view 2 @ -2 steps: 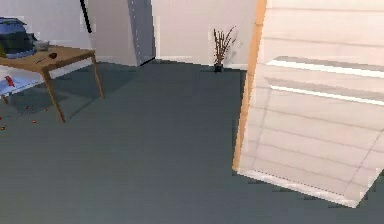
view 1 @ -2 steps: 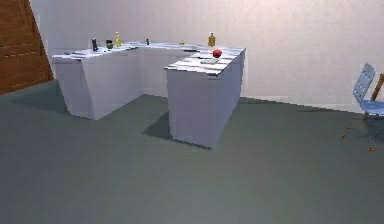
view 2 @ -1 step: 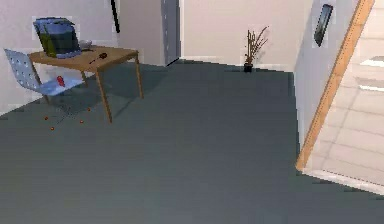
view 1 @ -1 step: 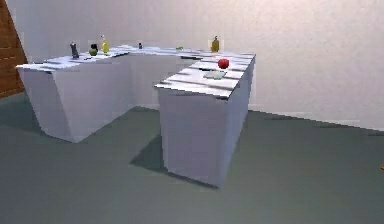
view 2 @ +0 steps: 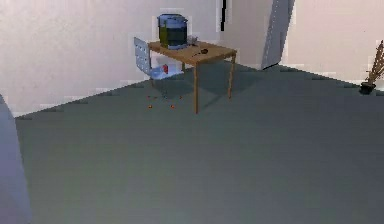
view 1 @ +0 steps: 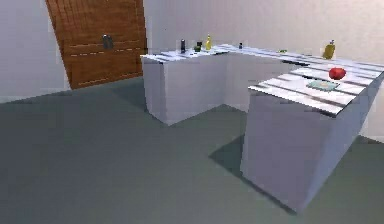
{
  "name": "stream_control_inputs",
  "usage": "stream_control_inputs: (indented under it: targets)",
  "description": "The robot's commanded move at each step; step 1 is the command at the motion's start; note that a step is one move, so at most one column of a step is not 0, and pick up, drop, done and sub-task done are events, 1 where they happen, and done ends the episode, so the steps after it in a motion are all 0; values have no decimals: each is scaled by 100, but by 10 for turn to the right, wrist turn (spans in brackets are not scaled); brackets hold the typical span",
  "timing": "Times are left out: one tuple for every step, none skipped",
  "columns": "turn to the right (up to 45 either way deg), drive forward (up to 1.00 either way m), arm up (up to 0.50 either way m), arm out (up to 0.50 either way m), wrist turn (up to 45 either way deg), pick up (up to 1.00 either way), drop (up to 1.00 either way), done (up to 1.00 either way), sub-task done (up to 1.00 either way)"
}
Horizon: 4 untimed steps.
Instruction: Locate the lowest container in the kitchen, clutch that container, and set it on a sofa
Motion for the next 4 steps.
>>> stream_control_inputs:
  targets:
    - [0, 100, 0, 0, 0, 0, 0, 0, 0]
    - [-60, 0, 0, 0, 0, 0, 0, 0, 0]
    - [0, 35, 0, 0, 0, 0, 0, 0, 0]
    - [-30, 0, 0, 0, 0, 0, 0, 0, 0]
